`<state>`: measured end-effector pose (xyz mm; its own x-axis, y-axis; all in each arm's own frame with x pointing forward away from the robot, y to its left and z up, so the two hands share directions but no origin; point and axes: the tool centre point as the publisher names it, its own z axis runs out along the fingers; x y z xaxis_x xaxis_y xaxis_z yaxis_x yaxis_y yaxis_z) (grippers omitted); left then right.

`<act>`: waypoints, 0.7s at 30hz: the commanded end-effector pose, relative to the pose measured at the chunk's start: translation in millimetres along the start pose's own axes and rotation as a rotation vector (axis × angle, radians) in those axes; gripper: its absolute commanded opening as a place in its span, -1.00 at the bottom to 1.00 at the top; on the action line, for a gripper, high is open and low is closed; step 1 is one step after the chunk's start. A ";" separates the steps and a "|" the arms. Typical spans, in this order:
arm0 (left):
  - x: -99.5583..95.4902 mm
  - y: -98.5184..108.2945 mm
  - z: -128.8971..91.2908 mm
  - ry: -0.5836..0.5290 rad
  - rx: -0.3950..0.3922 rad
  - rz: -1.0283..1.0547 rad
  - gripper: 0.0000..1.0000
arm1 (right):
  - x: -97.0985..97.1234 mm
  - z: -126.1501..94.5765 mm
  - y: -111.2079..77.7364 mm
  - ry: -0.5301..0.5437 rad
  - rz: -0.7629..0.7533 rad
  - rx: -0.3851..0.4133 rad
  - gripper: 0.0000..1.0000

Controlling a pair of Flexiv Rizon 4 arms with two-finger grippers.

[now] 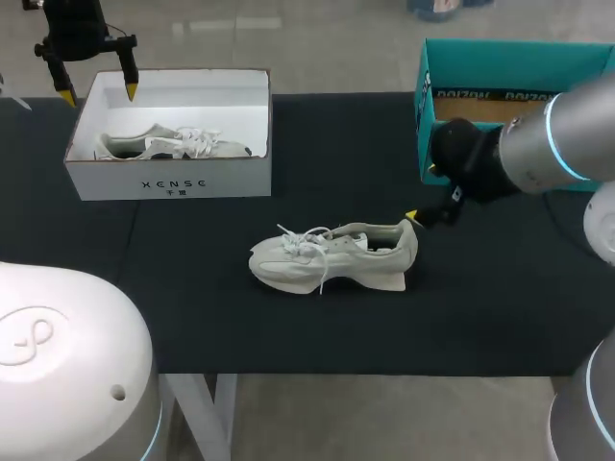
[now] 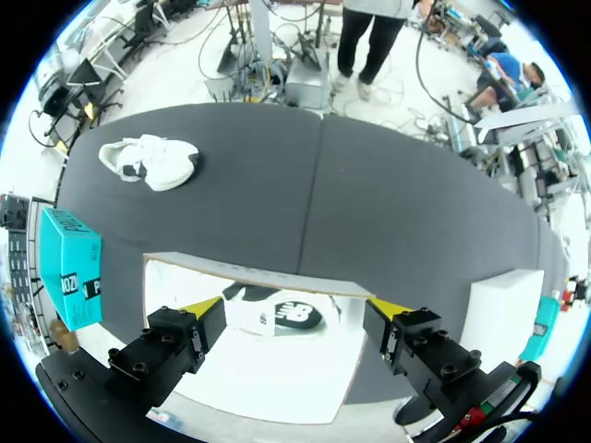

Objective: Take the shoe out of the shoebox, open the shoe tongue, remove and reinsert the insole, then place the shoe into the shoebox

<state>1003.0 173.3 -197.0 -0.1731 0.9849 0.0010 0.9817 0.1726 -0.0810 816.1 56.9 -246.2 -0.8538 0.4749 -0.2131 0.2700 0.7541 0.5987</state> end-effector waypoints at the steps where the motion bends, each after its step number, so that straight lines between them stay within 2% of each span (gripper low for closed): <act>1: 0.2 -0.2 -0.4 0.002 0.000 0.000 1.00 | 3.4 10.0 -11.2 0.047 0.012 -0.102 1.00; 5: 0.2 -0.2 -0.4 0.002 0.000 0.000 1.00 | 6.3 19.0 -25.9 0.150 0.025 -0.138 1.00; 10: 0.2 -0.2 -0.4 0.002 0.000 0.000 1.00 | 2.2 26.0 -45.8 0.218 -0.004 -0.220 1.00; 17: 0.2 -0.2 -0.4 0.002 0.000 0.000 1.00 | -10.0 43.4 -78.1 0.208 -0.120 -0.214 1.00; 21: 0.2 -0.2 -0.4 0.002 0.000 0.000 1.00 | -11.7 54.5 -84.8 0.178 -0.122 -0.239 1.00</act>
<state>1003.0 173.3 -197.0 -0.1731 0.9849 0.0010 0.9817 0.1726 -0.0810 828.4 7.8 -325.4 -0.9509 0.2670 -0.1563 0.0923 0.7270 0.6804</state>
